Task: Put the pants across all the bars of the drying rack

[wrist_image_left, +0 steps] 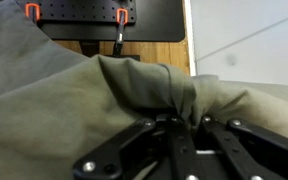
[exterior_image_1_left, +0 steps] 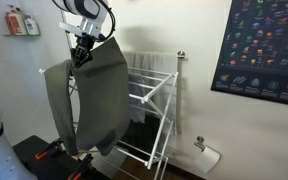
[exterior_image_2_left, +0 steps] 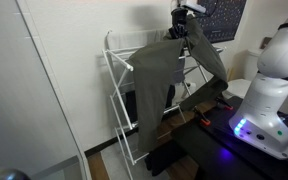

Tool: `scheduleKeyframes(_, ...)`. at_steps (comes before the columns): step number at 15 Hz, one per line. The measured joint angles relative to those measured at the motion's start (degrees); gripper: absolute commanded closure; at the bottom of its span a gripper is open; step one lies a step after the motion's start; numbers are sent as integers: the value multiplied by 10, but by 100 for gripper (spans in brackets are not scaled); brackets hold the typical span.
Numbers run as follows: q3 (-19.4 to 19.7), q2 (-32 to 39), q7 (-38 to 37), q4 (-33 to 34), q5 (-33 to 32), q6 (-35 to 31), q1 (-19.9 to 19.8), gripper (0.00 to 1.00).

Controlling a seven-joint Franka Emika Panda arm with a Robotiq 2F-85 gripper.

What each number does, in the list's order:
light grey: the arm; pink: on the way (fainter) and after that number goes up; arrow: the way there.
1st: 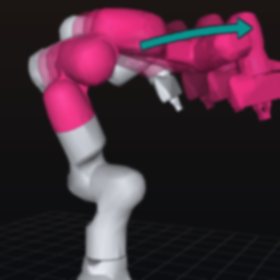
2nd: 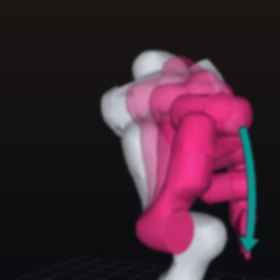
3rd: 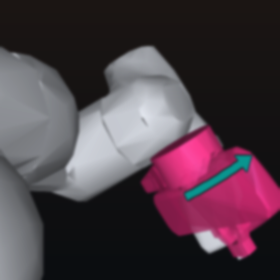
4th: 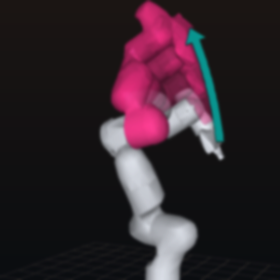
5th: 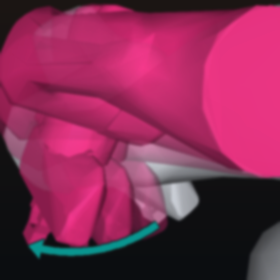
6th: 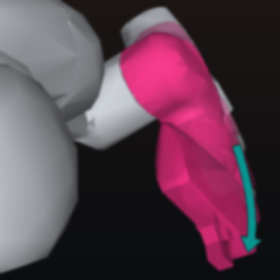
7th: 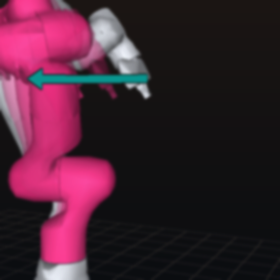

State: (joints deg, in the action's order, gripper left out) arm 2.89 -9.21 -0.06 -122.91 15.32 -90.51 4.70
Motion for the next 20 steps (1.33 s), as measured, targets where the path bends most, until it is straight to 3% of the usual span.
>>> scheduleKeyframes(4,-6,17,0,14,6,-8,-4,30)
scheduleKeyframes(8,-7,-2,2,30,64,-51,-5,1)
scheduleKeyframes(14,-17,-38,1,63,116,-122,-5,0)
scheduleKeyframes(20,-21,-21,-12,73,71,-235,-11,0)
